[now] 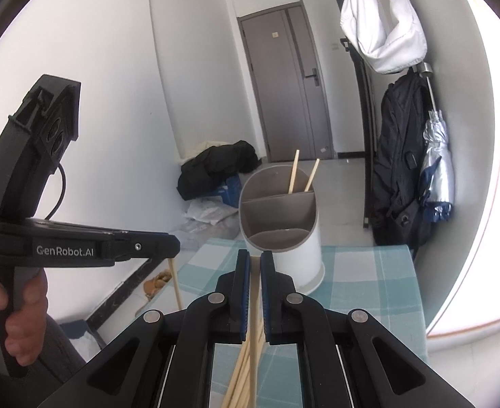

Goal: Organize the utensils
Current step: 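Carry both chopsticks up over the utensil holder with both grippers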

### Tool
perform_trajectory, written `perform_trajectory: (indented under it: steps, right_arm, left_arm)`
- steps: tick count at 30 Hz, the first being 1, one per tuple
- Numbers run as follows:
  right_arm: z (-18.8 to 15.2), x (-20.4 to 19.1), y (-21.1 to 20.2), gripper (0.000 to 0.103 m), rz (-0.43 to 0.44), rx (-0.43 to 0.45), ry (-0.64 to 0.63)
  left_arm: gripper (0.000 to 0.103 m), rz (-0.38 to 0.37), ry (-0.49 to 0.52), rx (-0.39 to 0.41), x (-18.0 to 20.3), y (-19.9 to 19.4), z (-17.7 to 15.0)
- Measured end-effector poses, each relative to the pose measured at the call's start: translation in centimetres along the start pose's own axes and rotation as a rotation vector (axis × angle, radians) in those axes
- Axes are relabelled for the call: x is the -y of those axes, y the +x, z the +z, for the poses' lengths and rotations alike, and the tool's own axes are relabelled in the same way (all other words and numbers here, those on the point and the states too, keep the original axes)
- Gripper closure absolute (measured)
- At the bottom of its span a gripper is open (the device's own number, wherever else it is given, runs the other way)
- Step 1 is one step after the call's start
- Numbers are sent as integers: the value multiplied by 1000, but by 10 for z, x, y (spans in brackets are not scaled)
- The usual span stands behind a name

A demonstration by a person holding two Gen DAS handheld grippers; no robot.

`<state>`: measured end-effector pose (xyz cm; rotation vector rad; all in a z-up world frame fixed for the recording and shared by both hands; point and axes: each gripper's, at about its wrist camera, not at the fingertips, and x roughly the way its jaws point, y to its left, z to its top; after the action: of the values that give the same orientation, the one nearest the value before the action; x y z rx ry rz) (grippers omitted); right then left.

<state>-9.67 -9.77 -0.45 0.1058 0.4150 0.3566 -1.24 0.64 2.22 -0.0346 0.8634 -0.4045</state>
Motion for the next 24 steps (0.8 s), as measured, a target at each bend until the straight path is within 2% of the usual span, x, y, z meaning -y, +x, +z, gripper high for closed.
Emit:
perform_trajectory:
  steps: [11,19,24]
  right_arm:
    - [4,4,-10,98,13,25,6]
    - [15,4,-16,98,27,46,-1]
    - [34,7,-18,98,40,67,0]
  left_arm:
    - [100,12,82,-19,21,-4,9]
    - [100,-4,48,-4,19,-9,25]
    - [100,-16,25,8,15,-12,42]
